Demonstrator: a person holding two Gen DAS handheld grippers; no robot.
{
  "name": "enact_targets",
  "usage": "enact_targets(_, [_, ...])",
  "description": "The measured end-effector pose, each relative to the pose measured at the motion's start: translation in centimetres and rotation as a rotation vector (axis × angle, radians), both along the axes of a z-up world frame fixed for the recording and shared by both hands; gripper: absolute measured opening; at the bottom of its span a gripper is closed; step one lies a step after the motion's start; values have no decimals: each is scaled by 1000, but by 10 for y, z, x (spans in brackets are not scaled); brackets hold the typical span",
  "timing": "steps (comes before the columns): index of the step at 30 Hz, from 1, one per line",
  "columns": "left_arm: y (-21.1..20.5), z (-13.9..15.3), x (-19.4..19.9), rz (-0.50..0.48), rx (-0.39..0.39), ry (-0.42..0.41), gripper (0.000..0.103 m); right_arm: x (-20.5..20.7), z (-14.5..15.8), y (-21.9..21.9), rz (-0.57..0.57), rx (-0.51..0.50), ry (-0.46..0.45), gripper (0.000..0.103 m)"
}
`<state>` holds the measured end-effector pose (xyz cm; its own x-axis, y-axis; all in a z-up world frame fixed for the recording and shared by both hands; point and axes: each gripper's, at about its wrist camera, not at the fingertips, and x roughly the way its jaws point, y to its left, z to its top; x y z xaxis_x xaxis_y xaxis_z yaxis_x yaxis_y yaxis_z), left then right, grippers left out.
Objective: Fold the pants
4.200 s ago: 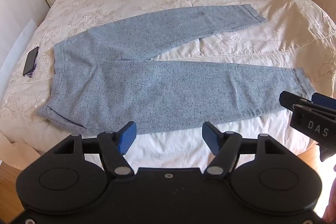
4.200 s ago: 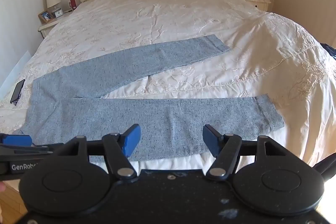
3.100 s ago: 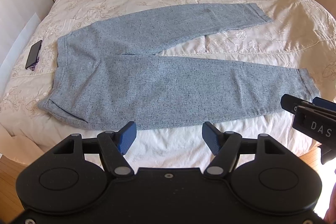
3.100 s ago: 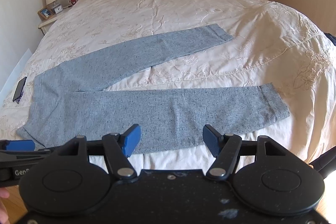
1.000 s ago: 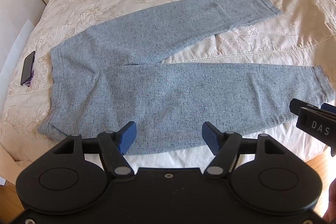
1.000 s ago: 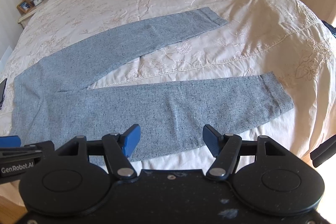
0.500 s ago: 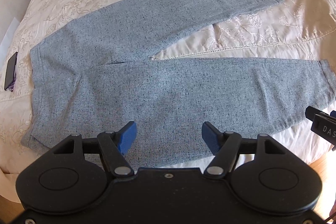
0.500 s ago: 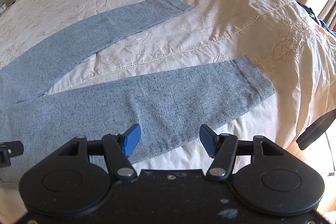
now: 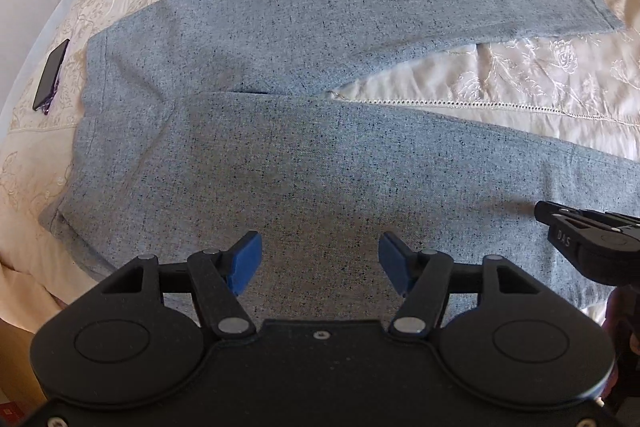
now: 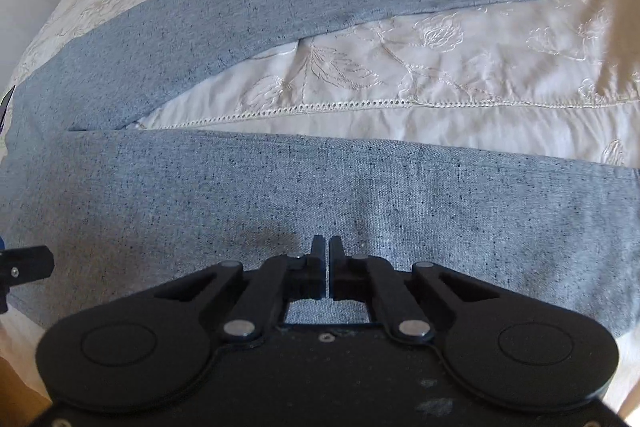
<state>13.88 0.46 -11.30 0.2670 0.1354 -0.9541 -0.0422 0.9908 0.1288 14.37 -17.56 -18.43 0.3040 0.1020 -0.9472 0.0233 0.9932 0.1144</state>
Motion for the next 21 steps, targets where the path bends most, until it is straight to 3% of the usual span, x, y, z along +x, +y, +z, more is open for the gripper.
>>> enact_targets(4, [-21, -18, -1, -25, -10, 23, 66, -5, -24, -31, 22, -60, 28, 0])
enact_targets(9, [-58, -36, -4, -146, -71, 2, 66, -24, -29, -99, -85, -122, 36, 0])
enact_targets(14, [-90, -61, -18, -289, -87, -23, 66, -38, -22, -136, -191, -228, 31, 0])
enact_targets(17, [-83, -90, -33, -287, -24, 36, 67, -49, -18, -148, -186, -209, 22, 0])
enact_targets(21, [-48, -95, -56, -262, -12, 14, 68, -70, -29, -180, -267, -304, 39, 0])
